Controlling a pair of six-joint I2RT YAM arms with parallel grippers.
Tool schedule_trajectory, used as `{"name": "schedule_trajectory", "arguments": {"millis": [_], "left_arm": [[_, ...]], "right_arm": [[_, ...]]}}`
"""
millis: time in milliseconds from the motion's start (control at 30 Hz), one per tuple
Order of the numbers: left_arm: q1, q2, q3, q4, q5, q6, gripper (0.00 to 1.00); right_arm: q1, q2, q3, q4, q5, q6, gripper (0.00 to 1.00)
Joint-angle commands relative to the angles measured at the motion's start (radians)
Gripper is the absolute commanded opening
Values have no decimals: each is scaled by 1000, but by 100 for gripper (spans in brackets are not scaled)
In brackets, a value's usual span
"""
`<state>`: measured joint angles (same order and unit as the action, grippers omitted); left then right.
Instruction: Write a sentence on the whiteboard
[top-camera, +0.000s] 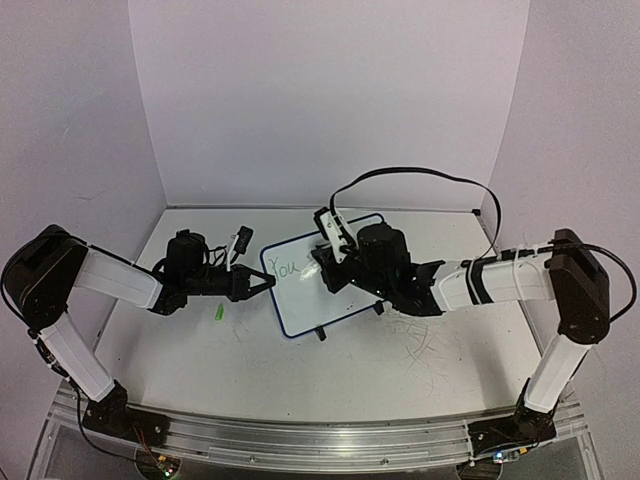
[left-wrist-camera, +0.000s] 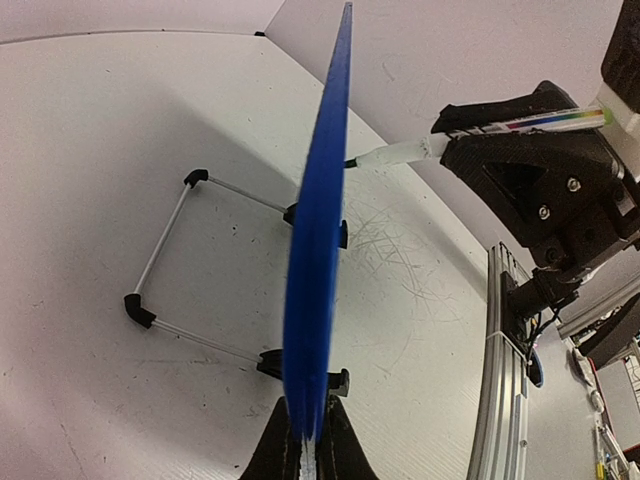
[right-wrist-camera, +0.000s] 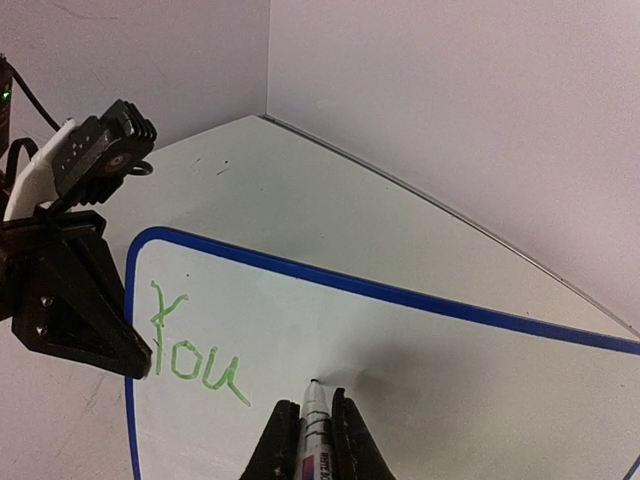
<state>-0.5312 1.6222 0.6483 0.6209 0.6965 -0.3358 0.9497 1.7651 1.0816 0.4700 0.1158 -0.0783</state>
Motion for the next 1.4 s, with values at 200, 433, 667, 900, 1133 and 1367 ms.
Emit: {"name": "schedule_trajectory", "arguments": {"millis": [200, 433, 667, 900, 1133, 1367], "left_arm": [[0, -3, 19, -57, -35, 55, 0], [2, -1, 22, -58, -33, 57, 0], [2, -4, 20, -57, -35, 57, 0], [2, -8, 16, -57, -37, 58, 0], [1, -8, 17, -58, -37, 58, 0], [2, -9, 14, -58, -38, 58, 0]], "right_arm": [[6, 31, 61, 21, 3, 8, 0], [14, 35, 56, 5, -25, 7, 0], [20, 34, 39, -5, -30, 18, 0], [21, 26, 14, -13, -13, 26, 0], [21, 19, -3, -17, 4, 25, 0], [21, 21, -7, -21, 20, 23, 0]]}}
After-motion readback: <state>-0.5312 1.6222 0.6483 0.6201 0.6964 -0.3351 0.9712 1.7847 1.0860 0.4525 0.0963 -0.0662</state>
